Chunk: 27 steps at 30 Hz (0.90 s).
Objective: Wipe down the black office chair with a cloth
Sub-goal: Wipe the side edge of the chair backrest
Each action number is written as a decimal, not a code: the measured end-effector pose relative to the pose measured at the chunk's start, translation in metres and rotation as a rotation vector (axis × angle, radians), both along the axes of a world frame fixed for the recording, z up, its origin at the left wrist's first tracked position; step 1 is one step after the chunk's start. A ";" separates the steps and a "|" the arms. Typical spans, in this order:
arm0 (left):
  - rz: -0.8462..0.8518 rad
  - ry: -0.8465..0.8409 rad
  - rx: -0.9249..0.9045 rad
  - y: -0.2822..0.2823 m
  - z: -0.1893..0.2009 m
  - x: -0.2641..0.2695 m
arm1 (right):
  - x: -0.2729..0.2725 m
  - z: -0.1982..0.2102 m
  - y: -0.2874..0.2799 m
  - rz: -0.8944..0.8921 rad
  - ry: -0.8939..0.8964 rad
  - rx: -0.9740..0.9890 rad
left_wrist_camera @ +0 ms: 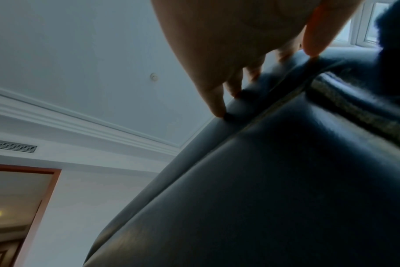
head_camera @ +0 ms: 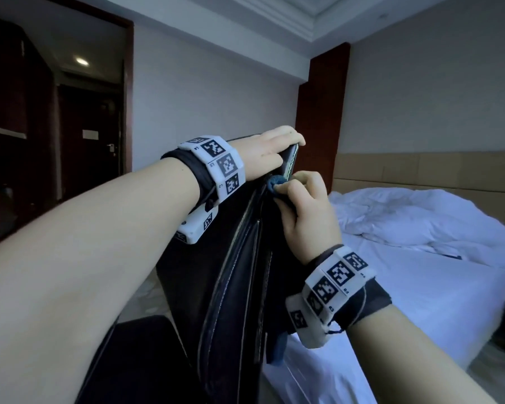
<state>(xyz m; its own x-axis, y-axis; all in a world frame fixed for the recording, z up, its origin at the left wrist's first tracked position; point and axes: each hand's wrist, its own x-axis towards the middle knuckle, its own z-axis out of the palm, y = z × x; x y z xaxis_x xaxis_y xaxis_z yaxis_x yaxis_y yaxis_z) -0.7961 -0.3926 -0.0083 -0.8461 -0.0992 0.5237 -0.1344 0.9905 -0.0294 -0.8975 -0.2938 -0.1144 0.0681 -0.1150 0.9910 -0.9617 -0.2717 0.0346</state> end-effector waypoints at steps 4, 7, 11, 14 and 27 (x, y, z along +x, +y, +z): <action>0.014 -0.011 0.041 0.003 0.000 0.001 | 0.001 -0.047 -0.004 0.070 0.005 0.049; 0.024 -0.012 0.003 0.006 0.002 -0.002 | -0.004 -0.058 0.003 0.095 0.030 0.110; -0.025 0.018 -0.014 0.004 0.000 -0.003 | -0.010 -0.014 0.002 0.082 -0.010 -0.010; -0.043 0.042 0.001 0.006 -0.004 -0.002 | -0.009 -0.009 -0.004 0.095 0.008 -0.021; 0.039 0.077 -0.043 0.014 -0.010 0.002 | -0.008 -0.039 -0.005 0.197 -0.046 0.013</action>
